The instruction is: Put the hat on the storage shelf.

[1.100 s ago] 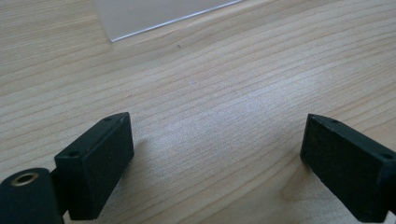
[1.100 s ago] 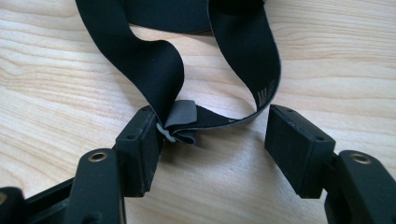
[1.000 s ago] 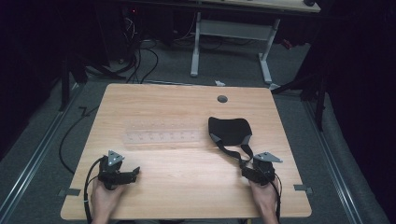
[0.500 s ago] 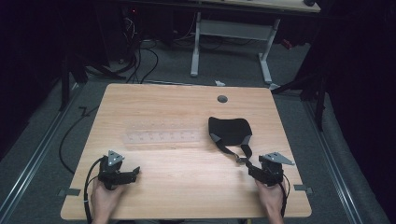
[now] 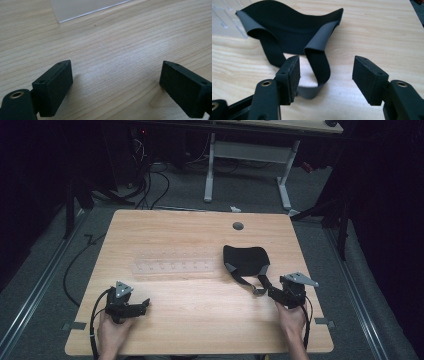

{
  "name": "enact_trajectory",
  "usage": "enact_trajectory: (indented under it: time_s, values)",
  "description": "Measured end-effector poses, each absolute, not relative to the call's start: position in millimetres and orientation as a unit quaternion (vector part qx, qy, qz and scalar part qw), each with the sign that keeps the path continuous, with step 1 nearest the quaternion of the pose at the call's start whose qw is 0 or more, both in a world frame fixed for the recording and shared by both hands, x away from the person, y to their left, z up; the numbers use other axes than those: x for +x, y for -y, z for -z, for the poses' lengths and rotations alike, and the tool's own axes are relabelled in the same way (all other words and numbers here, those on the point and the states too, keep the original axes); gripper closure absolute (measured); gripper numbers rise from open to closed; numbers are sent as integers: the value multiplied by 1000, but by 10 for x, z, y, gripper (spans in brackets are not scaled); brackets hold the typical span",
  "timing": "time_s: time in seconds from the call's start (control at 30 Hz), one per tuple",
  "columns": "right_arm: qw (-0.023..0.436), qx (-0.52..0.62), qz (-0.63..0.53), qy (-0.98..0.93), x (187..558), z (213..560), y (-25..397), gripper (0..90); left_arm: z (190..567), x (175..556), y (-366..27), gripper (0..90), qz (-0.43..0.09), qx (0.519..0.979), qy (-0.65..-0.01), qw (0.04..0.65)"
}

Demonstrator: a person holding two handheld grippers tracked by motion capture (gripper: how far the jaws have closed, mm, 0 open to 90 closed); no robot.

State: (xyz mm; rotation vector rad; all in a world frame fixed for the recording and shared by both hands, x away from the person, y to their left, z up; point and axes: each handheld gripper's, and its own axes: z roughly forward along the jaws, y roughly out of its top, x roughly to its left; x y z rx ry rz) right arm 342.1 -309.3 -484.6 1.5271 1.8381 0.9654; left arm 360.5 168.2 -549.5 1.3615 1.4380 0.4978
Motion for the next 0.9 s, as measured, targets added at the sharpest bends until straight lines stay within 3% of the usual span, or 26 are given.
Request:
enact_trajectory:
  time_s: [0.9]
  values:
    - [257, 580, -350, -688, 4006, 4928, 2928, 372, 5493, 3603, -1679, 126, -208, 566, -601, 523]
